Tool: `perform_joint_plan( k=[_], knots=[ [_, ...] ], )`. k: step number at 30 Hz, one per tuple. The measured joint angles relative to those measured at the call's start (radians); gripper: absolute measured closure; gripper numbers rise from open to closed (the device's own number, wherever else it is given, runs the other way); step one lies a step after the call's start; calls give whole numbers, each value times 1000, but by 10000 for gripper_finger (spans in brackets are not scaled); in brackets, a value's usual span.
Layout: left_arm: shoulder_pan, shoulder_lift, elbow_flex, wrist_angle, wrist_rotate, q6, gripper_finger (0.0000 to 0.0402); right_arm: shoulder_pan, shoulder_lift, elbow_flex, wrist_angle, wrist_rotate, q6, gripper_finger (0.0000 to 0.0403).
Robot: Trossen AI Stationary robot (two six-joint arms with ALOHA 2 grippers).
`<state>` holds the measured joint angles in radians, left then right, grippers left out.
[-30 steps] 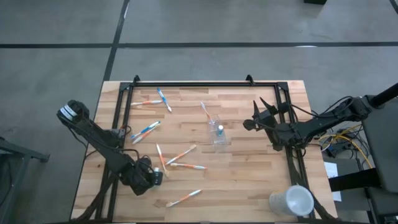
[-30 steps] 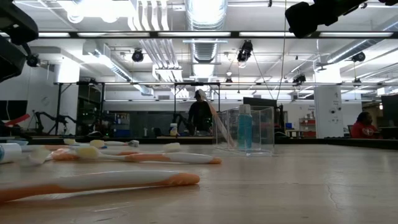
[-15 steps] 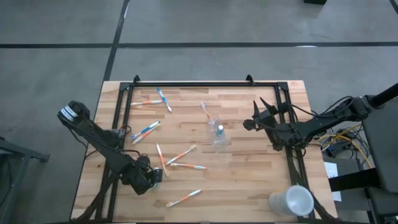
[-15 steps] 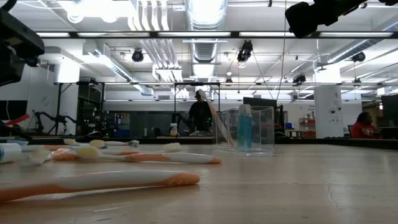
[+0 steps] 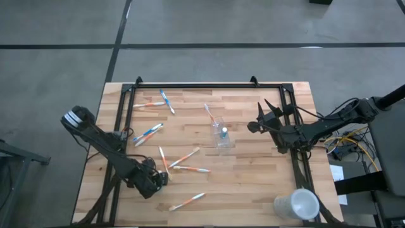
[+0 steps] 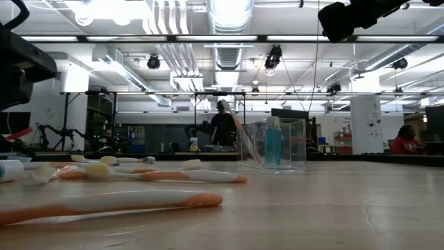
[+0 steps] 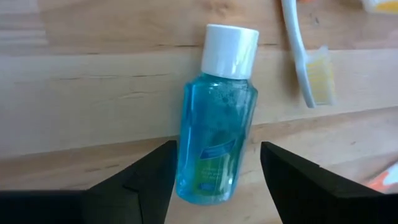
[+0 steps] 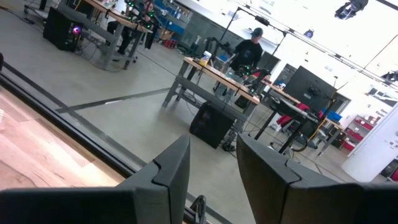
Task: Pick & Place toothbrushing station
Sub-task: Put the mouthwash into the transparent organizer
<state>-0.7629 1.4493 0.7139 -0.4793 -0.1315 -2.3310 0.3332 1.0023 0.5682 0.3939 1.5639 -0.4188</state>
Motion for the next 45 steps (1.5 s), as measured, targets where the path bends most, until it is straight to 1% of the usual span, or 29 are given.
perform_joint_plan(
  k=[6,20,23,30,34,45],
  knots=[
    [0,23,0,20,16,3,165,0,0,0,0,0,0,278],
    [2,29,1,44,64,-2,168,0,0,0,0,0,0,278],
    [2,35,2,43,71,-2,179,0,0,0,0,0,0,278],
    [2,43,2,37,80,-4,222,0,0,0,0,0,0,278],
    [2,44,2,37,79,-4,240,0,0,0,0,0,0,278],
    [2,40,2,40,77,2,248,0,0,0,0,0,0,278]
  ],
)
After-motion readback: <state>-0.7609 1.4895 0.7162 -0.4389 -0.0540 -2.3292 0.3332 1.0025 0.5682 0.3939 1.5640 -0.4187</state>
